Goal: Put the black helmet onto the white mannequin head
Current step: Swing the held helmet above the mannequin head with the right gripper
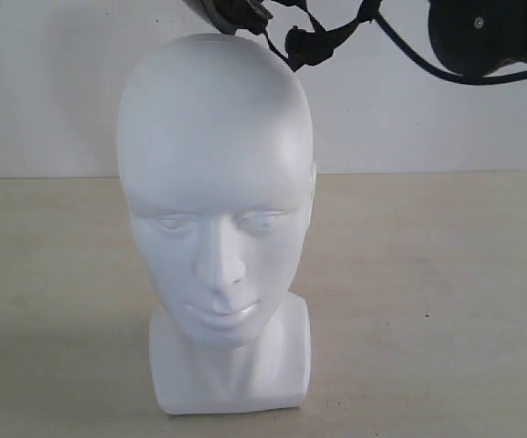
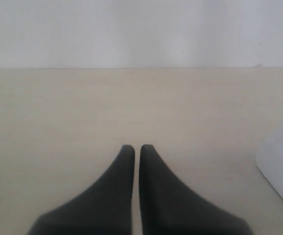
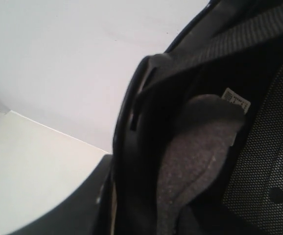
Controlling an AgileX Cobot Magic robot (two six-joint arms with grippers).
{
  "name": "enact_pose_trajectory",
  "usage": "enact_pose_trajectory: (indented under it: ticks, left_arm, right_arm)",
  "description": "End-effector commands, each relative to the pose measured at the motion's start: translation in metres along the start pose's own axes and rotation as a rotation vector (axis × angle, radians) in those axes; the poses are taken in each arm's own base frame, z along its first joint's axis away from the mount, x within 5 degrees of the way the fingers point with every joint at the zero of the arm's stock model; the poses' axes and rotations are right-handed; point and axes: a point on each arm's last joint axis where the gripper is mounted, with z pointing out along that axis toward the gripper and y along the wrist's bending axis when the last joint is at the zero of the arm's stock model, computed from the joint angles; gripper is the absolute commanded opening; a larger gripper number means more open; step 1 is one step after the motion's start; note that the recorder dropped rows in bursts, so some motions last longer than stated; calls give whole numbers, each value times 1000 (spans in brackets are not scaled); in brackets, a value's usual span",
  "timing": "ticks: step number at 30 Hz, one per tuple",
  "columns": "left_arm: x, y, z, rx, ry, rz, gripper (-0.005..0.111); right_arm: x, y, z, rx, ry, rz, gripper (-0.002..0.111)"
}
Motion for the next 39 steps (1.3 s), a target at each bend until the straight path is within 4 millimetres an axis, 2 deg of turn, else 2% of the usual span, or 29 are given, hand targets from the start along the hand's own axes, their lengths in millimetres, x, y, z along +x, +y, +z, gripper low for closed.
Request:
enact_pose_trajectory:
  ticks: [1,8,19,24,33,39]
  left_arm:
    - [1,0,0,-1,-1,-4,4]
    - [1,0,0,-1,-1,-4,4]
    - [1,0,0,-1,-1,-4,4]
    - [1,0,0,-1,-1,-4,4]
    - [1,0,0,-1,-1,-4,4]
    - [1,0,0,-1,-1,-4,4]
  right_arm:
    - [22,21,3,-156,37,15,0]
    - [56,22,0,-174,28,47,0]
    - [92,30,-6,-213,64,101,0]
    - [94,39,-6,-217,56,92,0]
    - [93,75,-7,-215,100,24,0]
    - [110,74,-10,-182,113,77,0]
